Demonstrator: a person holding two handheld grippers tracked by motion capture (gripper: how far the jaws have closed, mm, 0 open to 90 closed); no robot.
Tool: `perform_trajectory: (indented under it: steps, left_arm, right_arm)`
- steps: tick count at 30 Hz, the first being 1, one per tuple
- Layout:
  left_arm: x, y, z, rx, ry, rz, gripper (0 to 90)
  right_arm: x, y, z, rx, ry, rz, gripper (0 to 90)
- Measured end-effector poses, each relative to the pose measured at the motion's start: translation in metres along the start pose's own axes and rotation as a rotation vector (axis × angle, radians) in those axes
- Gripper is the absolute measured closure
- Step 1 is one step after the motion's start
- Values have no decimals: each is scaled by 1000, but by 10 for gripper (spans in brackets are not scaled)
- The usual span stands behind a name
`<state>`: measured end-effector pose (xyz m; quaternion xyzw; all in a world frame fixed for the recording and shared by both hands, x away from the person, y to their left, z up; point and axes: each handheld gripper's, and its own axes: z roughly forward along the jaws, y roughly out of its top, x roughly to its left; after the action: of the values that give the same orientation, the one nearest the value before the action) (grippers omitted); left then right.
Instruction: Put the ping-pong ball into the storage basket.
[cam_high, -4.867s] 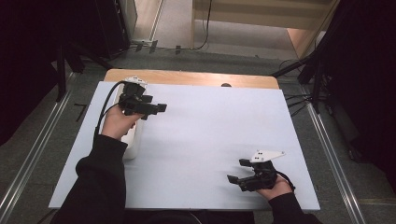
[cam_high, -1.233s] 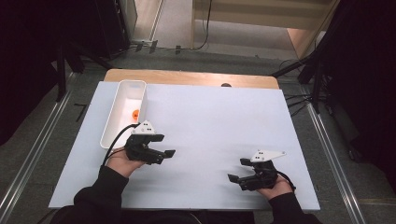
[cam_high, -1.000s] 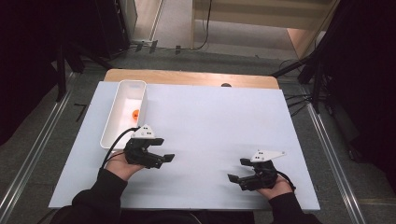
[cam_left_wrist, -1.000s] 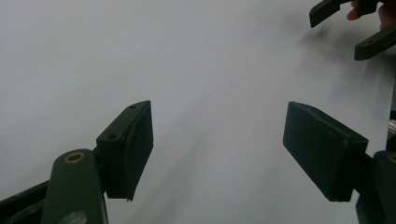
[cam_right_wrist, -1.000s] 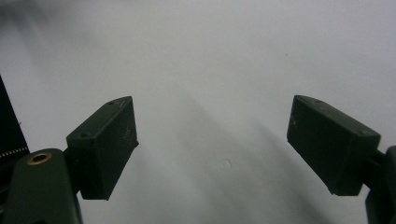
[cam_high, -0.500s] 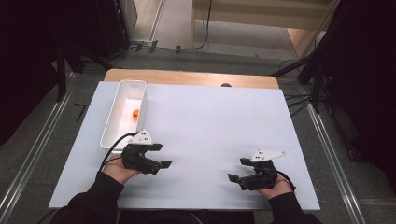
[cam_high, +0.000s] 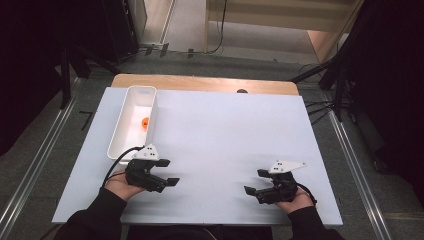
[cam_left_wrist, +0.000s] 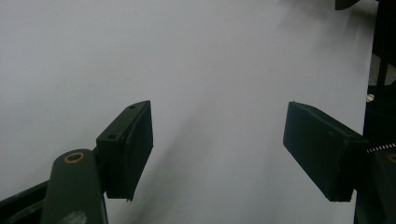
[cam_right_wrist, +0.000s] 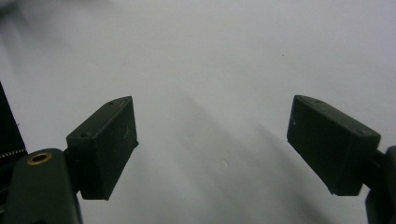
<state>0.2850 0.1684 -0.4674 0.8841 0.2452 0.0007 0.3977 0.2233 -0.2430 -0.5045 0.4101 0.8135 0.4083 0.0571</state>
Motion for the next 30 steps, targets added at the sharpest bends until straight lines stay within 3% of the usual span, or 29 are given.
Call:
perform_trajectory:
  steps: [5,12,22,30]
  left_arm:
    - [1,-4,0,12,-10,-11,248]
    - [2,-8,-2,36,13,20,248]
    - [1,-17,-5,42,-7,13,248]
    - [1,-23,-9,53,-10,38,248]
  right_arm:
    - [0,0,0,-1,-1,-1,146]
    - [0,0,0,0,0,-1,146]
    - [0,0,0,-3,-2,-5,145]
    - [1,0,0,2,-2,-5,145]
